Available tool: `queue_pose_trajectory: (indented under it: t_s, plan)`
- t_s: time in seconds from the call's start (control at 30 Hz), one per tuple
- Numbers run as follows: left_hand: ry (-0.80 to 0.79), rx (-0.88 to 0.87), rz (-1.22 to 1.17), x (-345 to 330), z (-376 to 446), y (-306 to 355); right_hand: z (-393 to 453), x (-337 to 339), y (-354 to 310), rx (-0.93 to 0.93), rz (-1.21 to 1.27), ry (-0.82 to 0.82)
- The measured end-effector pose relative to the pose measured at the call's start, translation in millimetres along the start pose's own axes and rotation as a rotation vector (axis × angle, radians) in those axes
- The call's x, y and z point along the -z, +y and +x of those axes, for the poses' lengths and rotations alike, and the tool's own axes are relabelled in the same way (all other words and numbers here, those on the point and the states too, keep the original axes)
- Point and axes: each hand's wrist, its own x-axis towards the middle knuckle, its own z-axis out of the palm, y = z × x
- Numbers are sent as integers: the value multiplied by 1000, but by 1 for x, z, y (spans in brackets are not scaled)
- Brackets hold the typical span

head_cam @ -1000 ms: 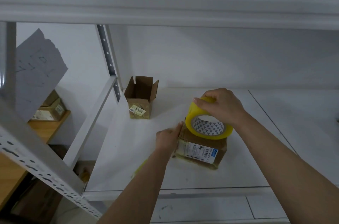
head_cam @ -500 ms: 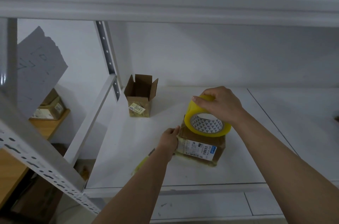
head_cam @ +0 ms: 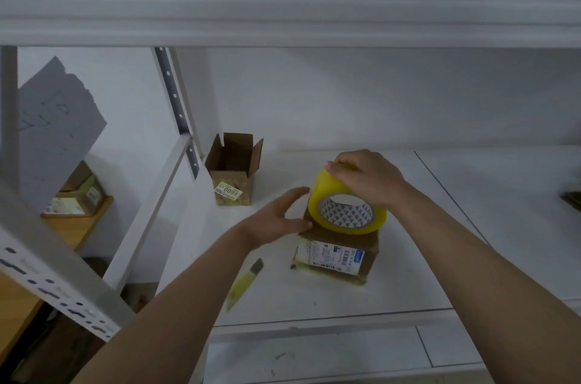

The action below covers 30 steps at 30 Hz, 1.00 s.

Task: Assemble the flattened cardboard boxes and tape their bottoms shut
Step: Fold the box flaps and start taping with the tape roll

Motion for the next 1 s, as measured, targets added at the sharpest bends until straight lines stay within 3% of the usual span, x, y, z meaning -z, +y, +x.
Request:
queue_pose_trajectory:
  t_s: [0.13,0.33,0.53,0.63,0.8,1.0]
  plan:
    - [-118,-81,23,-16,5,8,3,1,1,-10,81,-60]
    - [56,-115,193,-33,20,-9,2,10,9,-36,369,-149]
    - [19,-115,302,-29,26,-9,-15,8,22,-130,715,-106]
    - [-3,-108,327,-27,21,2,-12,9,22,-125,632,-76]
    - [-40,-134,411,-24,19,9,-10,37,29,-189,286,-134]
    - [-59,-129,629,-23,21,19,-15,37,36,-198,179,-121]
